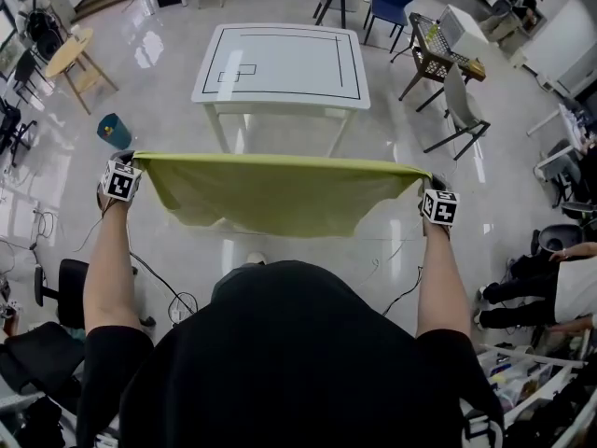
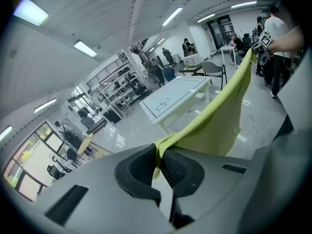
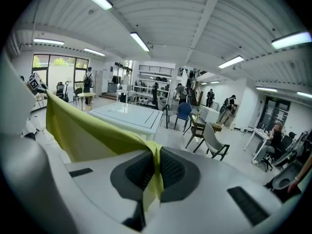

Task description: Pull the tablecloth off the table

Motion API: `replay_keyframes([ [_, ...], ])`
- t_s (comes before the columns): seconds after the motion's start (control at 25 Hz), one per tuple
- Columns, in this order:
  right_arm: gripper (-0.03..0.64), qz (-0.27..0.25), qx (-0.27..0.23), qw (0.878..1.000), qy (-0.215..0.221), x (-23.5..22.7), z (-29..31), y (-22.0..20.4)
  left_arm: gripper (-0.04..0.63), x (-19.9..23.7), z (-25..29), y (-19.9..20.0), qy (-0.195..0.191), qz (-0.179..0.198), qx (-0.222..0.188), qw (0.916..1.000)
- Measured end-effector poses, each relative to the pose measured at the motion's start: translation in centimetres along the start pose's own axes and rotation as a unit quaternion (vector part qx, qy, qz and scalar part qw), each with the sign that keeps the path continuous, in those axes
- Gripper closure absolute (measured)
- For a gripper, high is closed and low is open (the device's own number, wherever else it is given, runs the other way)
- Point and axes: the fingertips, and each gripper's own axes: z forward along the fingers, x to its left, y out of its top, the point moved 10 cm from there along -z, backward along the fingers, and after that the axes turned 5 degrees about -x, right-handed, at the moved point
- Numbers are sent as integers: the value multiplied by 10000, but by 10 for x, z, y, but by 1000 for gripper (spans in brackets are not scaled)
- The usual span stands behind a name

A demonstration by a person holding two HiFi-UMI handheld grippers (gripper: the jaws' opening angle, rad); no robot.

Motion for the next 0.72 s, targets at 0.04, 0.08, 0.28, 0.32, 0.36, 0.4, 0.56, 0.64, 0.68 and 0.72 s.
replay_keyframes([
  [0.04, 598, 105, -90, 9999, -13, -3, -1, 5, 572, 3, -3, 5, 36, -98, -78, 9999],
  [0.08, 598, 218, -180, 9996, -6, -5, -3, 11, 572, 6, -6, 8, 58, -237, -157, 9996],
  [0.28, 598, 610, -574, 9965, 44, -17, -9, 38, 572, 16, -23, 31, 140, -758, -450, 9960],
  [0.32, 598, 635, -640, 9959, 44, -19, -11, 43, 572, 18, -26, 35, 164, -779, -505, 9955],
  [0.36, 598, 659, -710, 9953, 42, -21, -13, 48, 572, 20, -29, 39, 195, -775, -558, 9952],
  [0.4, 598, 684, -778, 9946, 37, -23, -16, 52, 572, 22, -33, 42, 227, -758, -607, 9950],
  [0.56, 598, 907, -1065, 9902, 45, -29, -20, 64, 572, 30, -40, 55, 306, -750, -806, 9934],
  [0.64, 598, 1094, -1187, 9869, 82, -29, -21, 68, 572, 36, -42, 59, 321, -838, -904, 9919],
  [0.68, 599, 1163, -1224, 9856, 92, -29, -21, 70, 572, 38, -43, 61, 332, -879, -944, 9911],
  [0.72, 598, 1217, -1252, 9846, 101, -29, -22, 72, 572, 40, -44, 63, 344, -913, -975, 9904],
])
